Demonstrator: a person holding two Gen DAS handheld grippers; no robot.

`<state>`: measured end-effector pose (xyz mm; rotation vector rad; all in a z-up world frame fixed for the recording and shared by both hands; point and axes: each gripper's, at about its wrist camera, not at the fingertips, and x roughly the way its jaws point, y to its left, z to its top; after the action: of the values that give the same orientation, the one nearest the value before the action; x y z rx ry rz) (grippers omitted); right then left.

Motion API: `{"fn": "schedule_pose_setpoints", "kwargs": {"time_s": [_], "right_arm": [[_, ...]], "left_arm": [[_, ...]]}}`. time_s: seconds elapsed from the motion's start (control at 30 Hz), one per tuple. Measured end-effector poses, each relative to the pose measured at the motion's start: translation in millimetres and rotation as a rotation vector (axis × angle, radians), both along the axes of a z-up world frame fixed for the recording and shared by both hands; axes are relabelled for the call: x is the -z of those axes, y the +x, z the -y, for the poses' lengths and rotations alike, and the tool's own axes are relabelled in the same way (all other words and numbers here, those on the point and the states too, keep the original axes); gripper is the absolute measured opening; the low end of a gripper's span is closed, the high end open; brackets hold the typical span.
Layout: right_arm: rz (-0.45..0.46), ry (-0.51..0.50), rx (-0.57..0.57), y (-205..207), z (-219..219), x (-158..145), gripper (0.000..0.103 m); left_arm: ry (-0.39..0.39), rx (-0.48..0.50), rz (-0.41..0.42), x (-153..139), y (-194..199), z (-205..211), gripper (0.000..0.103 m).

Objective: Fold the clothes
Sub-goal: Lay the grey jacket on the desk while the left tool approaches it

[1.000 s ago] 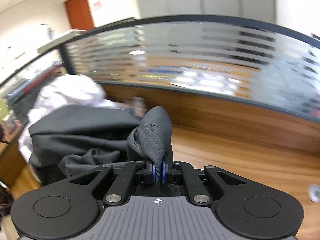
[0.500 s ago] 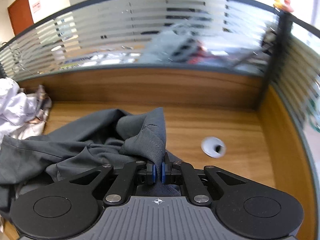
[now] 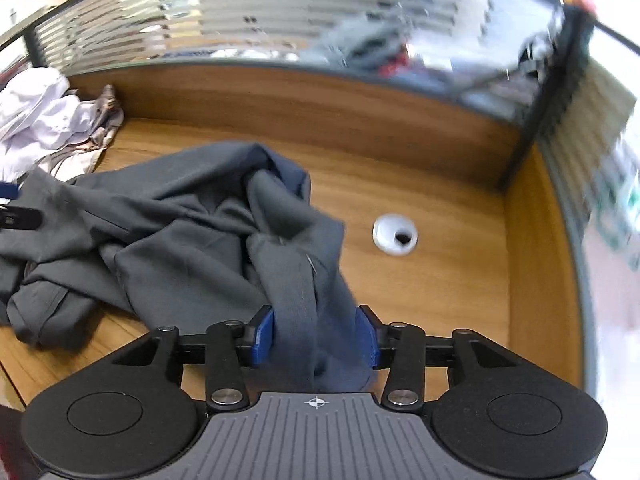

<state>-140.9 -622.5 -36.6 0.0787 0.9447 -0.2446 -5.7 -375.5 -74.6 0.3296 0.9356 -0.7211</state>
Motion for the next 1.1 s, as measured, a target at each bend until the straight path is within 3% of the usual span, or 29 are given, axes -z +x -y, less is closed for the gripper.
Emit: {"fn": "schedule_pose_setpoints", "kwargs": {"time_s": [0.13, 0.23, 0.47, 0.77, 0.87, 0.97, 1.03, 1.1], "right_arm": [[0.069, 0.047, -0.079, 16, -1, -27, 0.047], [0.075, 0.103, -0.15, 38, -5, -27, 0.042], [-0.041, 0.16, -0.217, 99, -16, 25, 0.027], [-0.2, -0.006, -0.278, 133, -14, 83, 0.028], [-0.258, -0.047, -0.315, 135, -13, 100, 0.028], [-0.294, -0.048, -0.317, 136, -7, 112, 0.027], [-0.305, -0.04, -0.309, 135, -3, 117, 0.026], [-0.308, -0.031, -0.299, 133, 0, 120, 0.025]], "left_arm": [[0.017, 0.11, 0.031, 11, 4, 28, 0.103], [0.04, 0.186, 0.062, 22, 6, 50, 0.103], [0.094, 0.316, 0.096, 45, 16, 86, 0.103], [0.167, 0.476, 0.113, 79, 34, 131, 0.101], [0.184, 0.532, 0.114, 90, 36, 141, 0.095], [0.206, 0.577, 0.146, 96, 34, 147, 0.08], [0.224, 0.616, 0.185, 100, 31, 149, 0.058], [0.229, 0.672, 0.221, 101, 25, 148, 0.045]]}}
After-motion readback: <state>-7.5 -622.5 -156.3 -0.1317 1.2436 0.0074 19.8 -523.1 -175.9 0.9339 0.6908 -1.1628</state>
